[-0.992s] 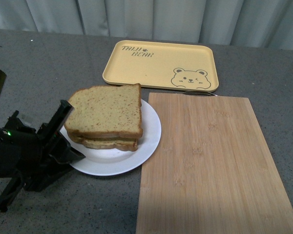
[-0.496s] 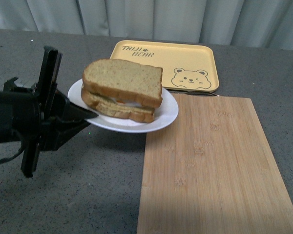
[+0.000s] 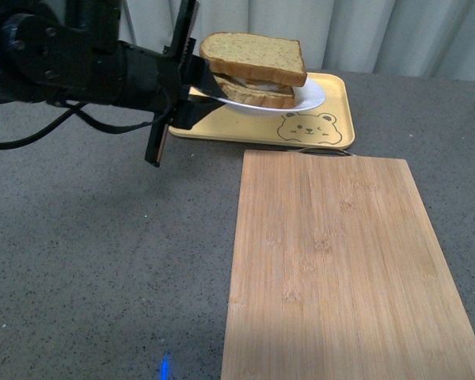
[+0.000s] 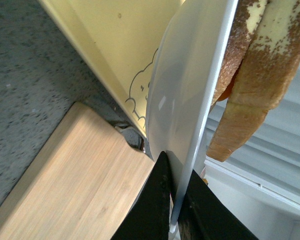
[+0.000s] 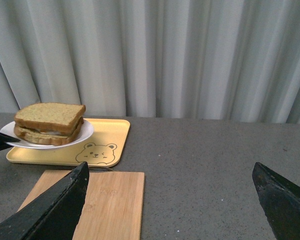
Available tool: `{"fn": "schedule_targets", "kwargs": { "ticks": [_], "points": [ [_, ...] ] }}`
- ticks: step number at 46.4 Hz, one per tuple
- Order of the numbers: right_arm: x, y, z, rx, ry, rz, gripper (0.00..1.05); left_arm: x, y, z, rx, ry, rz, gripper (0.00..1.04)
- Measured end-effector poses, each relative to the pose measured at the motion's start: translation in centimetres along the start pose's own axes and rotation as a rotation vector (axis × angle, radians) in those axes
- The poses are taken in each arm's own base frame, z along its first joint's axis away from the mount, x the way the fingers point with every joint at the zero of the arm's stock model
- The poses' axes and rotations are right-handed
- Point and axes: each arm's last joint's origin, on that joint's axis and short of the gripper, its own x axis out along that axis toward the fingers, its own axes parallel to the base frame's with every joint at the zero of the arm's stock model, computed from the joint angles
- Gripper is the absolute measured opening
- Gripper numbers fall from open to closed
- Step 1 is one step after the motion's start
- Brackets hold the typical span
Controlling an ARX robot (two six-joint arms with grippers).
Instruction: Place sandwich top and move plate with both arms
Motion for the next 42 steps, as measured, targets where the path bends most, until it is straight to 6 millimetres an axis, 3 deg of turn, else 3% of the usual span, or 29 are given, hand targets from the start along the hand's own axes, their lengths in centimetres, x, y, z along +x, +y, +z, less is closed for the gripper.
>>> {"fn": "schedule_targets", "kwargs": {
  "ticks": [10, 24, 28, 33, 42],
  "points": [
    [0.0, 0.0, 0.0, 0.0, 0.0, 0.0, 0.95, 4.4, -1.7, 0.5, 0.012, 0.03, 0.022, 0.04],
    [0.0, 0.0, 0.0, 0.0, 0.0, 0.0, 0.95, 5.9, -0.8, 0.8, 0.007, 0.031, 0.071, 0.06],
    [0.0, 0.0, 0.0, 0.0, 0.0, 0.0, 0.95, 6.0, -0.6, 1.0, 0.013, 0.03, 0.069, 0.19],
    [0.0, 0.0, 0.0, 0.0, 0.0, 0.0, 0.95, 5.7, -0.7, 1.4, 0.028, 0.034, 0.048, 0.42],
    [0.0, 0.0, 0.0, 0.0, 0.0, 0.0, 0.95, 2.8, -1.0, 1.5, 0.077, 0.023, 0.053, 0.85]
  ]
}}
